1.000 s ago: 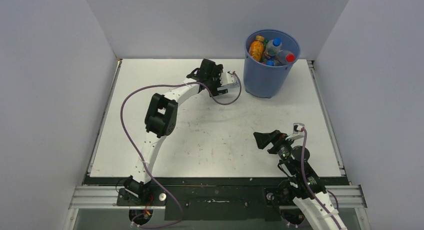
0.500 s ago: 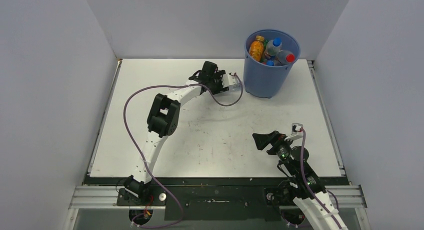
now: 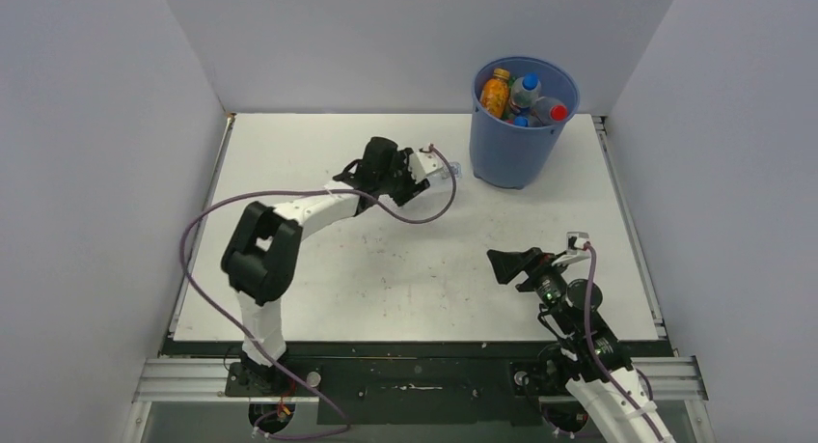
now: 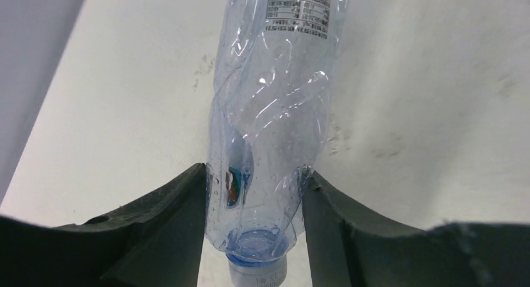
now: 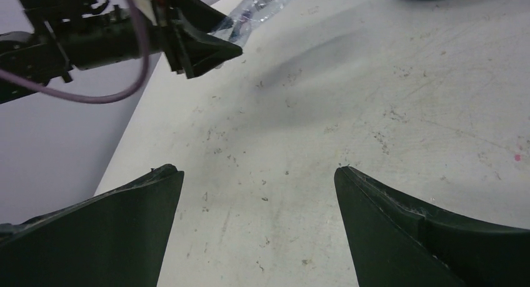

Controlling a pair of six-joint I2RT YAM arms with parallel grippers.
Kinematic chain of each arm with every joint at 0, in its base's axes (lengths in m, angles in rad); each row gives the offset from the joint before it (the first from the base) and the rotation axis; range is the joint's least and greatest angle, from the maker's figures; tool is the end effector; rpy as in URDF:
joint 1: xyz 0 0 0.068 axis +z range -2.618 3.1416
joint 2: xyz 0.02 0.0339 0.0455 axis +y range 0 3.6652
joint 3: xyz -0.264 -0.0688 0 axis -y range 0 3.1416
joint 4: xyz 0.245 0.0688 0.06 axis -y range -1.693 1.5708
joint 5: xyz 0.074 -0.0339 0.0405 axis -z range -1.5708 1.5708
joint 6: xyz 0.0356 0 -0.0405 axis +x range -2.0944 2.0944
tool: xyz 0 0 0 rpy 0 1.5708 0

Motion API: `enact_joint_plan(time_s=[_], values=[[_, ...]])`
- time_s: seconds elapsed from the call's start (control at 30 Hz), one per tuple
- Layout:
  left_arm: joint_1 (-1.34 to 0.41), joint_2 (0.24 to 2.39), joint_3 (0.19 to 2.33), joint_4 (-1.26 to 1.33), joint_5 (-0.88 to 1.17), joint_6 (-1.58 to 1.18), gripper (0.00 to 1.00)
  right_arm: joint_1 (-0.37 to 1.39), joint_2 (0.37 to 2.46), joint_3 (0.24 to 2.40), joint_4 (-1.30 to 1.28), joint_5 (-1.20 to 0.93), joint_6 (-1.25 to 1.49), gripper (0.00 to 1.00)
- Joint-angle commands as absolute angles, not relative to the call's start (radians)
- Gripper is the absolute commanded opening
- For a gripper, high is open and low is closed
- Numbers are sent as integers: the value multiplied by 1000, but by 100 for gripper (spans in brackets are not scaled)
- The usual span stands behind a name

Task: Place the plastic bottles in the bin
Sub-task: Pick up the plastic bottle at the center of the board.

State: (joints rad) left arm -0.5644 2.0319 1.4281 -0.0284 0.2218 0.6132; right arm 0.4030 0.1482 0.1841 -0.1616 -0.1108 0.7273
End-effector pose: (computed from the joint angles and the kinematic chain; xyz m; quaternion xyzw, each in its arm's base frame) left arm 0.3852 -0.2532 0.1960 0.5339 0.7093 -0.0877 0.4518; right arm 0.0997 0.0468 0.2075 0.0848 0.7451 0.3887 0.5354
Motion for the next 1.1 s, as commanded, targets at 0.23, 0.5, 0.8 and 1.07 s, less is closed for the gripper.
enact_joint_plan(time_s=[0.23, 0.5, 0.8, 1.07], values=[[-628, 1325, 1008, 251, 395, -311, 18, 477, 469, 355, 358, -201, 773, 98], [-719, 1155, 755, 581, 446, -551, 16, 777, 698, 546, 539, -6, 607, 100], [-893, 1023, 790, 252, 303, -20, 11, 921, 742, 746, 321, 218, 514, 100], [-1165, 834, 686, -32, -108, 928, 6, 919, 678, 1146, -428, 205, 410, 95]])
